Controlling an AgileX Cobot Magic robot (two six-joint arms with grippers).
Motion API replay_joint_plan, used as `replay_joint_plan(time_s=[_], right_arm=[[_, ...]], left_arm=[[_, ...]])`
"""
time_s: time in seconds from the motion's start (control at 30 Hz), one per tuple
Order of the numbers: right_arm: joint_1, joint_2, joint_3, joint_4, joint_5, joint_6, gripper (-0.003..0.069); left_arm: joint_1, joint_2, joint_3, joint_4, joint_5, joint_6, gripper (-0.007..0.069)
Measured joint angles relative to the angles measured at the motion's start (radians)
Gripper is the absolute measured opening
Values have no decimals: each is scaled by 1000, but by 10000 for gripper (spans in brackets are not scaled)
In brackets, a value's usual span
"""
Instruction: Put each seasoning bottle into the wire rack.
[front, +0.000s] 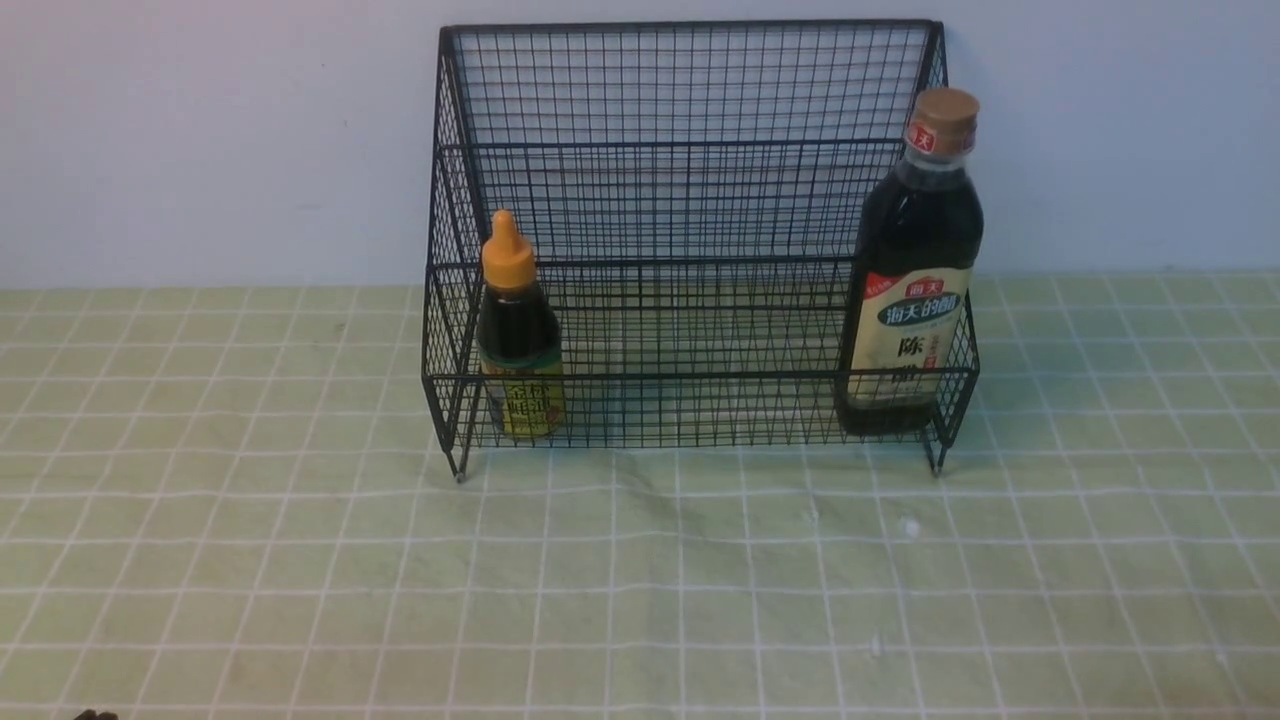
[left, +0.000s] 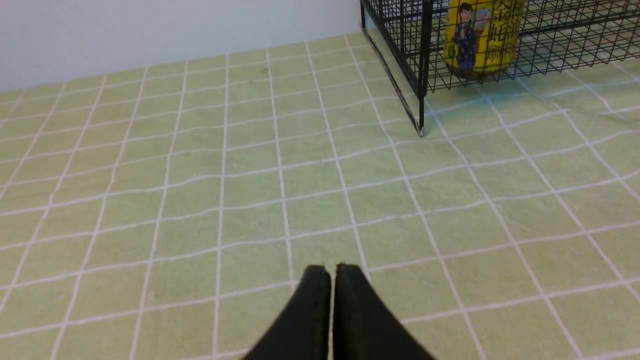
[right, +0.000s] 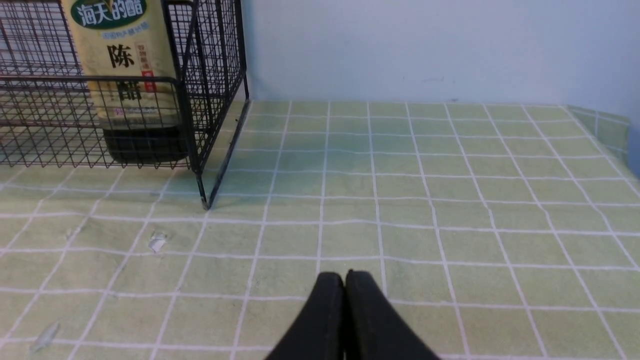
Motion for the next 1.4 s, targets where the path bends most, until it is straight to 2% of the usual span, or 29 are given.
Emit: replay_joint_plan(time_s=[0.8, 1.03, 1.23, 1.4], right_arm=[[0, 0, 0, 0, 0, -1, -14], [0, 0, 0, -44, 0, -6, -14], [56, 0, 0, -11, 0, 52, -14], [61, 0, 0, 0, -1, 62, -14]], left_arm=[[0, 0, 0, 0, 2, 0, -7], [0, 0, 0, 1, 2, 0, -7], [0, 0, -1, 1, 5, 0, -7], [0, 0, -1, 1, 5, 0, -7]])
